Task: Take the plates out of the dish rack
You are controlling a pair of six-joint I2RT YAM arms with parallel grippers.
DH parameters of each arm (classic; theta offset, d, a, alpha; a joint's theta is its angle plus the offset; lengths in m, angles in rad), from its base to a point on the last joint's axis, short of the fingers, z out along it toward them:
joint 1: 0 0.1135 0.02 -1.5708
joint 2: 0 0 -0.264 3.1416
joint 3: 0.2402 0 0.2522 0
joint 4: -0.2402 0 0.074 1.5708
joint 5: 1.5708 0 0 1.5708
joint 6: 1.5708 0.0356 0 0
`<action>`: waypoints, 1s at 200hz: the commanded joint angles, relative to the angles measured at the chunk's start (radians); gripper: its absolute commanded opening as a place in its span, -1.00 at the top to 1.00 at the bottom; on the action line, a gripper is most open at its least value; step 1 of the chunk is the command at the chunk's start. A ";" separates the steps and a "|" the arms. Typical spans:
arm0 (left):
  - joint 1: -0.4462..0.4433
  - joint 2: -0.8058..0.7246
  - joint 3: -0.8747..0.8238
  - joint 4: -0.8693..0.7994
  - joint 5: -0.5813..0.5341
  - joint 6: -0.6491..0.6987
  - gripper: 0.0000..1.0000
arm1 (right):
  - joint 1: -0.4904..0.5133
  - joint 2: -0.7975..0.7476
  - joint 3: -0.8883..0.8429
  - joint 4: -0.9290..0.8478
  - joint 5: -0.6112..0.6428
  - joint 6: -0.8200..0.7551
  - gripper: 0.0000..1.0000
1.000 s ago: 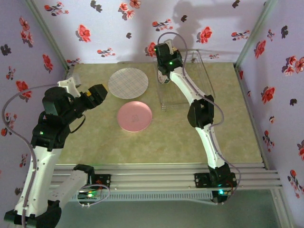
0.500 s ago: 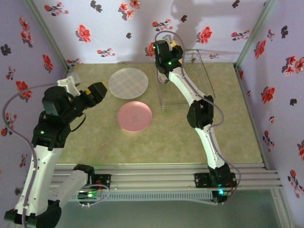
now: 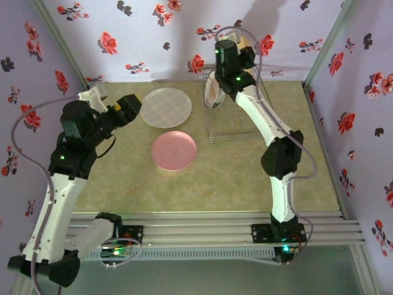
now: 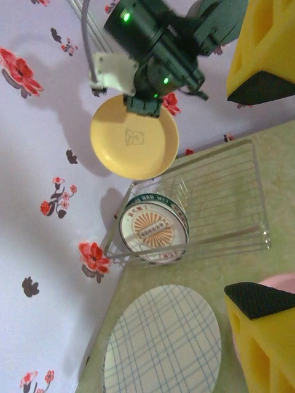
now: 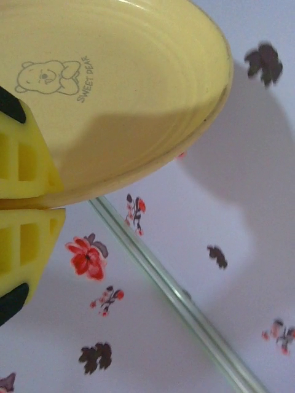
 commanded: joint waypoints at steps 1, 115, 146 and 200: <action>-0.031 0.051 0.047 0.079 0.022 -0.019 -0.57 | -0.028 -0.114 -0.062 0.016 -0.022 0.053 1.00; -0.385 0.617 0.478 -0.047 0.011 0.104 -0.56 | -0.110 -0.551 -0.328 -0.417 -0.315 0.548 1.00; -0.436 0.762 0.632 -0.175 -0.002 0.141 -0.56 | -0.121 -0.652 -0.416 -0.470 -0.525 0.683 1.00; -0.457 0.865 0.743 -0.300 -0.052 0.159 -0.41 | -0.124 -0.713 -0.493 -0.476 -0.808 0.863 1.00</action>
